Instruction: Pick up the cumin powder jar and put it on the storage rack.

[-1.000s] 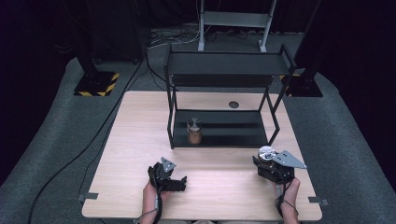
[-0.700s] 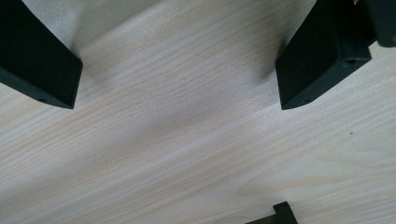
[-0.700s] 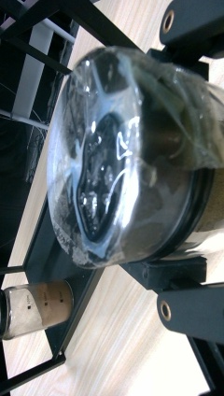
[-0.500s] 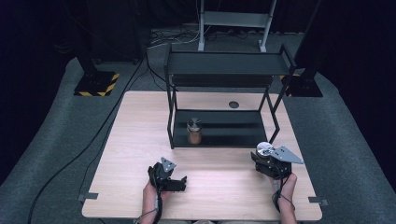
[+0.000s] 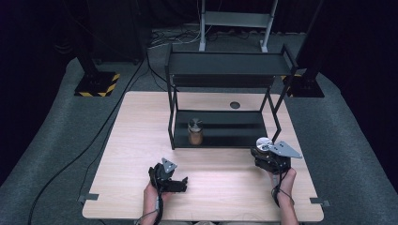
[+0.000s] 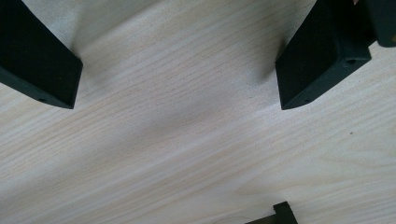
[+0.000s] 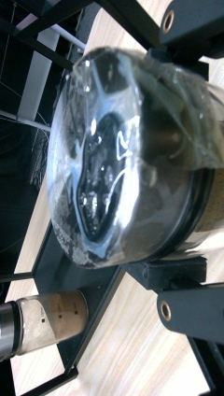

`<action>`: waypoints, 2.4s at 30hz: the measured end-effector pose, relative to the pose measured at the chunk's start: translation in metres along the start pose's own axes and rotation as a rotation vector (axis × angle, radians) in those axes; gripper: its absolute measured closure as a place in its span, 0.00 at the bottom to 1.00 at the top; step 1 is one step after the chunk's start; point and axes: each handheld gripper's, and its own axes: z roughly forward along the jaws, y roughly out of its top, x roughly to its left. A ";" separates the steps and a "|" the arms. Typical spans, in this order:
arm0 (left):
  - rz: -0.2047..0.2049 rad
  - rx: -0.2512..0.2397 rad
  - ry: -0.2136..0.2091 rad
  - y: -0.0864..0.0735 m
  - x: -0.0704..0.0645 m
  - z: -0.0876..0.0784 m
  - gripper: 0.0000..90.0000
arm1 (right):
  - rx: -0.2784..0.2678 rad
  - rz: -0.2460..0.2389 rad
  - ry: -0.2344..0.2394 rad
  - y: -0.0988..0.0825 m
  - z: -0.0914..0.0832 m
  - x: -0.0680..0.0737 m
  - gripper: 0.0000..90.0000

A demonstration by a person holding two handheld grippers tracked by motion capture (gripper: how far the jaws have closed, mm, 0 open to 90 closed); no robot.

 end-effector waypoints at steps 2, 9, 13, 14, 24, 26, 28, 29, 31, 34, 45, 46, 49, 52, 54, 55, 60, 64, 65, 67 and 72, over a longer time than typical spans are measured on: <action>0.000 0.000 0.000 0.000 0.000 0.000 0.00 | -0.002 0.001 -0.001 0.001 0.002 -0.001 0.34; 0.001 0.000 0.000 0.000 0.000 0.000 0.00 | -0.001 0.002 -0.002 0.003 0.008 -0.003 0.34; 0.001 0.000 0.000 0.000 0.000 0.000 0.00 | 0.002 0.005 -0.003 0.005 0.011 -0.004 0.34; 0.000 0.000 0.000 0.000 0.000 0.000 0.00 | 0.003 0.005 -0.003 0.005 0.012 -0.005 0.34; 0.001 0.000 0.001 0.000 0.000 0.000 0.00 | 0.011 0.008 -0.002 0.011 0.021 -0.009 0.34; 0.001 0.000 0.001 0.000 0.000 0.000 0.00 | 0.010 0.008 -0.002 0.011 0.023 -0.009 0.34; 0.001 0.000 0.000 0.000 0.000 0.000 0.00 | 0.010 0.011 -0.002 0.012 0.025 -0.010 0.34; 0.001 0.000 0.000 0.000 0.000 0.000 0.00 | 0.010 0.011 -0.002 0.012 0.025 -0.011 0.34; 0.001 0.000 0.000 0.000 0.000 0.000 0.00 | 0.009 0.013 -0.002 0.013 0.027 -0.011 0.34; 0.001 0.000 0.000 0.000 0.000 0.000 0.00 | 0.010 0.012 -0.003 0.014 0.029 -0.012 0.34; 0.001 0.000 0.001 0.000 0.000 0.000 0.00 | 0.013 0.013 -0.001 0.020 0.039 -0.014 0.34; 0.001 0.000 0.000 0.000 0.000 0.000 0.00 | 0.012 0.015 -0.001 0.020 0.040 -0.015 0.34; 0.001 0.000 0.000 0.000 0.000 0.000 0.00 | 0.012 0.016 0.000 0.022 0.043 -0.016 0.34; 0.001 -0.001 0.000 0.000 0.000 0.000 0.00 | 0.011 0.015 0.001 0.023 0.045 -0.017 0.34; 0.001 0.000 0.001 0.000 0.000 0.000 0.00 | 0.010 0.016 0.000 0.024 0.047 -0.017 0.34; 0.001 -0.001 0.000 0.000 0.000 0.000 0.00 | 0.009 0.017 -0.001 0.024 0.048 -0.017 0.34; 0.001 0.000 0.000 0.000 0.000 0.000 0.00 | 0.010 0.017 -0.001 0.026 0.054 -0.018 0.34; 0.000 -0.001 0.000 0.000 0.000 0.000 0.00 | 0.012 0.022 -0.002 0.027 0.058 -0.019 0.34; 0.001 0.000 0.000 0.000 0.000 0.000 0.00 | 0.011 0.021 -0.002 0.027 0.059 -0.020 0.34; 0.001 0.000 0.000 0.000 0.000 0.000 0.00 | 0.010 0.019 -0.004 0.029 0.061 -0.021 0.34; 0.001 -0.001 0.000 0.000 0.000 0.000 0.00 | 0.008 0.025 -0.005 0.031 0.065 -0.023 0.34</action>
